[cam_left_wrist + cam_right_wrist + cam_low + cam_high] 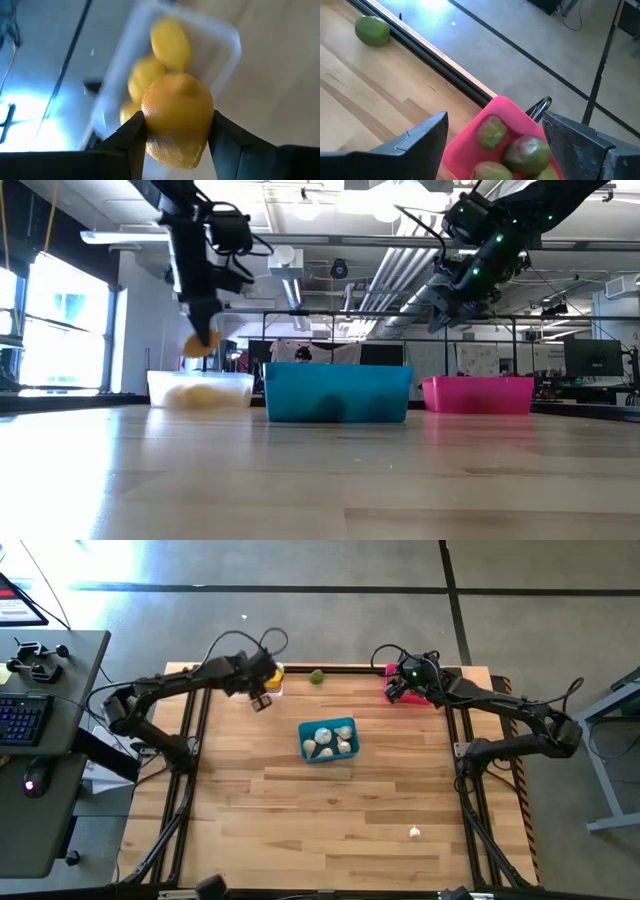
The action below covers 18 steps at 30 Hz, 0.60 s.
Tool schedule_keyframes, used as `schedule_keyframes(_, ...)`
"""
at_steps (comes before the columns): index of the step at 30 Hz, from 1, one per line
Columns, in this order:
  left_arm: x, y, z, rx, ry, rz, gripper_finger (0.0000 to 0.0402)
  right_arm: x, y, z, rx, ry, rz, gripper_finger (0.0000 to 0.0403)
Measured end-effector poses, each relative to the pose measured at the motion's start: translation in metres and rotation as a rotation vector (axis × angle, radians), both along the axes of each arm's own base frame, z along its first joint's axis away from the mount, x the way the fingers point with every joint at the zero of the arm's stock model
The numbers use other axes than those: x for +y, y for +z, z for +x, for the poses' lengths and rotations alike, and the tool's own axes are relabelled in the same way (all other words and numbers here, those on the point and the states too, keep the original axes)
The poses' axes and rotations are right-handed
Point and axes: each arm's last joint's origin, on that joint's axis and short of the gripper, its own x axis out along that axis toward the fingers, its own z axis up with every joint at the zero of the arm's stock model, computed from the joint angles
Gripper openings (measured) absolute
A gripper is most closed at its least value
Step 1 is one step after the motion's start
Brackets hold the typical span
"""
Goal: Sort produce into baskets
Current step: Put the lemon into the transparent bin
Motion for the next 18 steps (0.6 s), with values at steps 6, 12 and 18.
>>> schedule_keyframes(6,0.033,-0.008,0.011,-0.157,-0.068,-0.043,0.0147,0.0,0.0,0.0,-0.002,0.0,-0.002,0.0314)
schedule_keyframes(12,0.046,-0.029,0.013,-0.137,-0.07,-0.12,0.0147,0.0,0.001,0.0,-0.018,-0.01,0.0,0.0314)
schedule_keyframes(18,0.051,-0.039,0.017,-0.14,-0.05,-0.126,0.0224,0.001,0.002,0.002,-0.034,-0.005,-0.005,0.0314)
